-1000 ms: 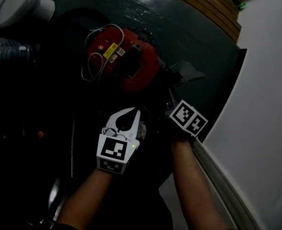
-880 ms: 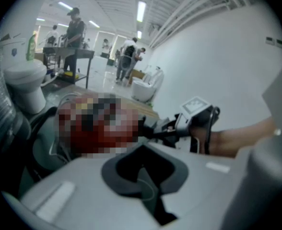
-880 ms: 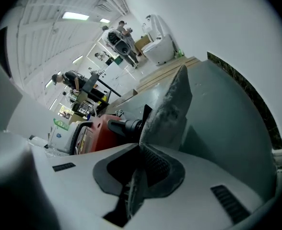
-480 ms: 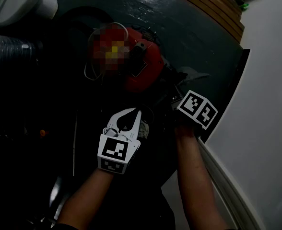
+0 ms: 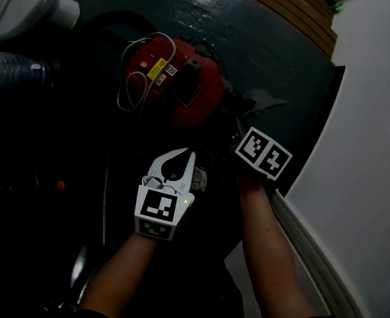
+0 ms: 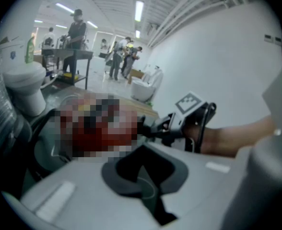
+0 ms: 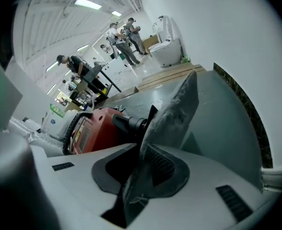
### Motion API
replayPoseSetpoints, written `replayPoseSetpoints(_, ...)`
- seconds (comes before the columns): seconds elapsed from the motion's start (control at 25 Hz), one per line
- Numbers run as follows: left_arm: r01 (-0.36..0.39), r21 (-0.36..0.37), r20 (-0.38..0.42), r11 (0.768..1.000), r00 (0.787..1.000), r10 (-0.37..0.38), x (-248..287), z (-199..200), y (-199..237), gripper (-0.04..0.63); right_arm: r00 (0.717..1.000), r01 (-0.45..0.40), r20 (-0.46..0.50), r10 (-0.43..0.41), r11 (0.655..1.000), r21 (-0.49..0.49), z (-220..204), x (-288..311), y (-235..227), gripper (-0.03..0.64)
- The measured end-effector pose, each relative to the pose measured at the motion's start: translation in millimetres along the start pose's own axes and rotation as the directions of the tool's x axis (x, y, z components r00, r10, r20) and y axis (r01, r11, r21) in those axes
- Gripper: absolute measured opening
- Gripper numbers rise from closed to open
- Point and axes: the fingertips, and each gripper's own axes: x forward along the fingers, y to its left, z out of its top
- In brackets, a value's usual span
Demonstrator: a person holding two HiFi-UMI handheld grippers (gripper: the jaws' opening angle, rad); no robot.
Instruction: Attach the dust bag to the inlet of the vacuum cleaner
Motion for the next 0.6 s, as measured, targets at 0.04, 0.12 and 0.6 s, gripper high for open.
replayPoseSetpoints(0.04,0.001,0.003,0.000,1.000,1.000,-0.001,-1,1,-1,-0.003,1.000,-0.008,-0.001,0.008,1.000,-0.014,-1,-1,3,0.072)
replayPoseSetpoints(0.12,0.001,0.008,0.006,1.000,1.000,-0.001,-2,3,-2,-0.003,1.000,-0.009,0.008,0.009,0.999,-0.033,-3,-5,5,0.144)
replayPoseSetpoints(0.6,0.020,0.054,0.071,0.998,0.997,-0.024,-21,43,-30,-0.003,0.970,0.059,0.242,0.017,0.951,-0.304,8,-106,20,-0.003)
